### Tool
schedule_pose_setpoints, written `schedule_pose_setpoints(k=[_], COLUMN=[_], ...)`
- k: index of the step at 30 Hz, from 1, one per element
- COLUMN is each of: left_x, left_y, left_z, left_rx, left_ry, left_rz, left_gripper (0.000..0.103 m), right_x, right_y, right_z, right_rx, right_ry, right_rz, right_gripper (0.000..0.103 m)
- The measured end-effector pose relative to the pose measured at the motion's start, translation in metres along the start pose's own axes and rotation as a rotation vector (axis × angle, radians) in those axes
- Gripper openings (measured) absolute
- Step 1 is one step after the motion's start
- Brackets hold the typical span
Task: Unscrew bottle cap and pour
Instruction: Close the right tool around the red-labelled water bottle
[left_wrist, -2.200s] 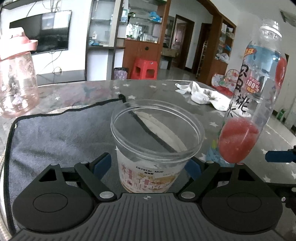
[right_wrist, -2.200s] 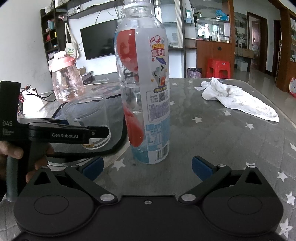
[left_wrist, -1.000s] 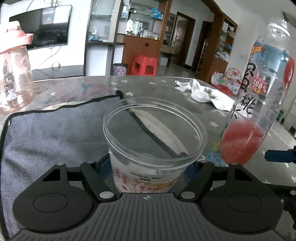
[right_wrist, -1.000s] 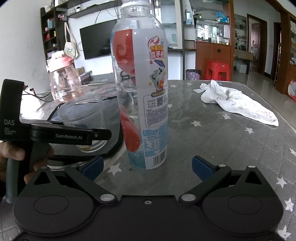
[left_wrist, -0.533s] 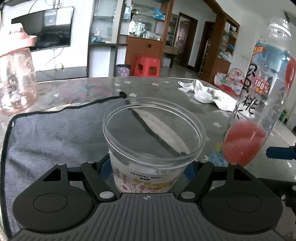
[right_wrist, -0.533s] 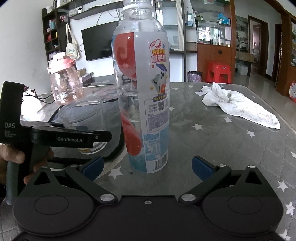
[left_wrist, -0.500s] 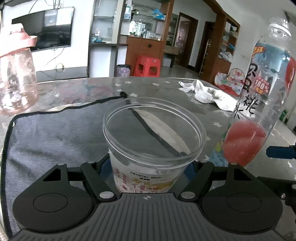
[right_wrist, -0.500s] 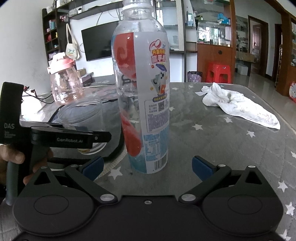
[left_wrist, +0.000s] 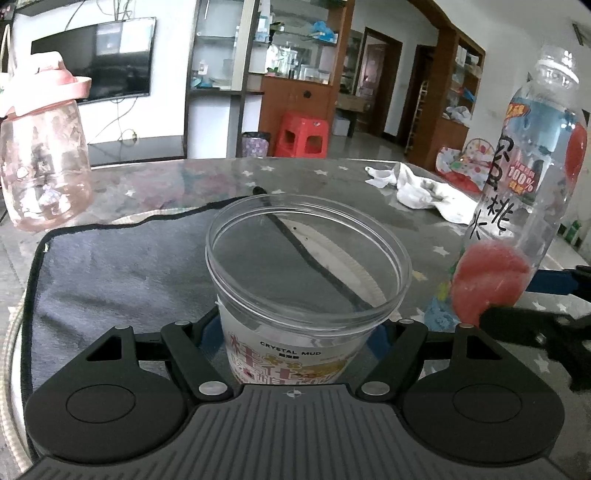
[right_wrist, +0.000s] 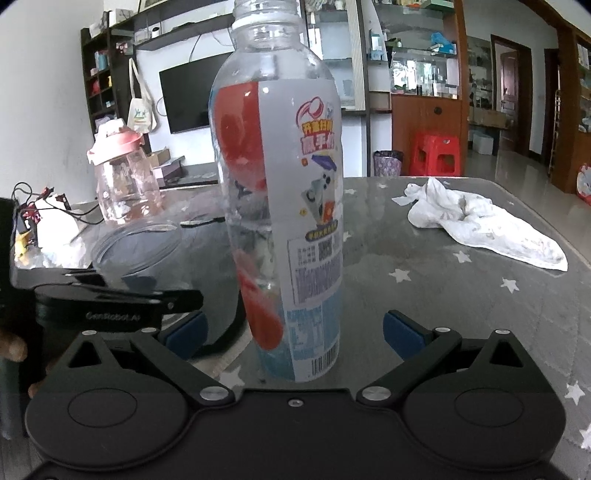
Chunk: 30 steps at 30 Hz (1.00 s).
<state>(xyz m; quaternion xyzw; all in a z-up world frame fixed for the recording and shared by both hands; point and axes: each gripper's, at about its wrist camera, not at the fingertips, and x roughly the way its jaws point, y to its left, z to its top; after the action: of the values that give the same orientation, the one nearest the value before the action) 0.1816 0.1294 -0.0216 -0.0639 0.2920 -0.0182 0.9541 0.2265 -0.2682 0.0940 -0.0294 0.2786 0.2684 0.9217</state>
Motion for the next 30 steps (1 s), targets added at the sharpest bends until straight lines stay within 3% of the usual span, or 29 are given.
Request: schedule_pose_setpoints(k=[5,7,13,30], left_x=[-0.003,-0.002,-0.004,-0.003], left_y=[0.002,0.004,0.007,0.016], left_z=[0.000,0.001,0.002,0.005], left_rx=[-0.006,-0.006,-0.008,-0.017], left_ry=[0.002,0.002,-0.002,0.000], left_rz=[0.003,0.003,0.006,-0.001], left_gripper=[0.075,0.075,0.075,0.075], right_x=[0.004,0.005,0.009,0.013], right_y=[0.000,0.000,0.001,0.001], right_z=[0.004,0.005,0.006,0.008], right_rx=[0.002,0.002,0.000,0.025], right_ry=[-0.013,-0.014,-0.012,-0.042], right_rz=[0.003,0.006,0.010,0.018], right_gripper=[0.095,0.088,0.081,0.075])
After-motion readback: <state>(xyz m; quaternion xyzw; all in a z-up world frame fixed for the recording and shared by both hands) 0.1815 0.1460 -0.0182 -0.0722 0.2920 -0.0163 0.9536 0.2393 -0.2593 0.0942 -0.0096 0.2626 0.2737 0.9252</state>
